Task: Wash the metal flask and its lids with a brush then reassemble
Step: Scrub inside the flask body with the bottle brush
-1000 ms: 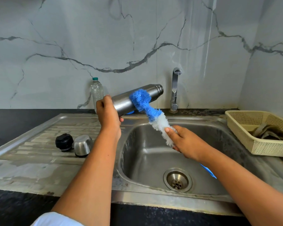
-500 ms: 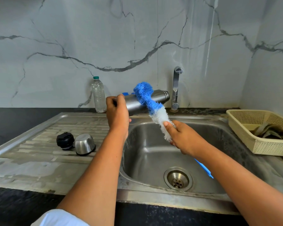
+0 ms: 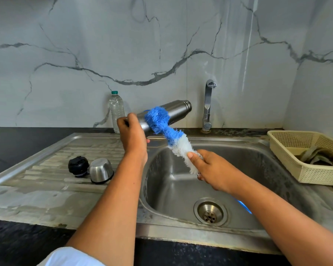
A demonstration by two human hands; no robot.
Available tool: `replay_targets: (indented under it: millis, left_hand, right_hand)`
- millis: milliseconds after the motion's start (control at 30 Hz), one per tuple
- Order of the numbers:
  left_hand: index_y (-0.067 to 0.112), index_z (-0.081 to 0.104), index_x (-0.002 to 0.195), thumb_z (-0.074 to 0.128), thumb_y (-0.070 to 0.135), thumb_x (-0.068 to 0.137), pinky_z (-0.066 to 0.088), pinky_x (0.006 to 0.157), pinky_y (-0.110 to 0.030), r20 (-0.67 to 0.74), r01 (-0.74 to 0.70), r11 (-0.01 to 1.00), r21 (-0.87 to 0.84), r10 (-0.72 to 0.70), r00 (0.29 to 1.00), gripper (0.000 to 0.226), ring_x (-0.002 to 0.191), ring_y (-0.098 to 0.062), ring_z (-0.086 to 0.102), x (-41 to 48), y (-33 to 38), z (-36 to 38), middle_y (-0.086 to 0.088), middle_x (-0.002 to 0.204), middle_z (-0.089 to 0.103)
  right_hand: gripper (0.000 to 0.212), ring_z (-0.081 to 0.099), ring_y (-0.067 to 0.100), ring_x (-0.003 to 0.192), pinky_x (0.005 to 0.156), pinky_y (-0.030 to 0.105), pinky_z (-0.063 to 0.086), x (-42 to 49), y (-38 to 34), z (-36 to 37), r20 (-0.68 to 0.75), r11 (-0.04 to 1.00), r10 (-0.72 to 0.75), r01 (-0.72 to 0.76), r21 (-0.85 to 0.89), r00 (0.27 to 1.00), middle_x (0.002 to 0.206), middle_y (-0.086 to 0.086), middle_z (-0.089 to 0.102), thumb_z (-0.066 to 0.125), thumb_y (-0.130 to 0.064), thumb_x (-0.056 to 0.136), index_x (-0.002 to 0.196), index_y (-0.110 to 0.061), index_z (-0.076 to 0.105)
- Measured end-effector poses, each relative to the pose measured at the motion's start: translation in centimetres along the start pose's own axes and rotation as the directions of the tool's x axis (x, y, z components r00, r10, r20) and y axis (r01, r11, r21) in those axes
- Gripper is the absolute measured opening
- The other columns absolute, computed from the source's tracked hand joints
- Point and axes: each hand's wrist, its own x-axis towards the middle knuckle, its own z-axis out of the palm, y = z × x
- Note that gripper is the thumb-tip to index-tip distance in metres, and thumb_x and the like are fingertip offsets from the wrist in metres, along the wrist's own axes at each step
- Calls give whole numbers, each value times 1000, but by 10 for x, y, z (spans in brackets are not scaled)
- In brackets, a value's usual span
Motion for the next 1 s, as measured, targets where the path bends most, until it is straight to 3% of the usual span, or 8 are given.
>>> replay_targets:
  millis: [167,300,467,533,600,833,933,1000]
  left_hand:
    - [28,47,96,44,37,98,41,47,-28,87,33,999,15,-34,996,10,84,-23,54,-2,-6,6,-4,99,56]
    - [22,47,110,43,38,99,40,45,-24,71,135,989,-57,-131,989,20,83,-25,55,5,-4,2,-10,107,60]
    - [13,47,130,44,39,99,34,37,-17,156,203,978,-51,-193,969,41,69,-21,53,0,-8,10,-18,110,61]
    - [13,47,133,45,39,99,35,37,-18,137,244,966,-83,-232,963,43,63,-18,53,3,-6,7,-16,106,62]
    - [11,47,136,46,40,97,35,37,-20,140,297,945,-137,-278,950,48,56,-17,54,8,-4,4,-15,102,62]
    - [16,59,106,49,37,97,31,40,-20,252,428,881,-199,-377,892,25,55,-14,58,3,0,3,-5,83,67]
    - [15,56,131,52,40,94,32,40,-19,202,447,854,-268,-403,892,45,62,-17,60,13,-2,-2,-6,94,67]
    - [13,54,135,51,40,94,33,40,-19,221,443,862,-246,-395,892,49,60,-19,60,10,-1,0,-9,96,68]
  right_hand:
    - [44,68,22,84,58,26,40,6,-3,3,-39,999,-13,14,30,999,83,0,64,37,-62,102,103,-24,58]
    - [44,54,9,62,54,22,37,0,2,1,-6,1000,-20,19,-18,1000,70,-6,57,37,-61,102,101,-23,58]
    - [44,63,17,78,59,30,45,6,-1,2,-44,999,-29,29,14,999,80,-3,62,37,-63,102,103,-25,58]
    - [45,60,13,70,61,31,49,3,1,-2,-24,999,-38,38,-1,999,77,-3,62,37,-62,102,104,-23,59]
    - [46,51,6,58,52,22,40,-1,4,-4,3,999,-29,29,-37,1000,69,-6,56,37,-60,103,105,-21,59]
    - [43,54,8,63,54,22,38,0,-3,4,-2,999,-50,50,-1,999,71,-6,57,38,-60,103,106,-22,60]
    - [44,65,17,76,68,32,52,-5,-1,5,24,998,-55,56,-40,998,77,-3,62,36,-60,103,103,-23,59]
    - [45,68,22,84,81,41,55,-2,-3,7,3,998,-58,58,-30,998,82,1,66,36,-62,102,104,-24,60]
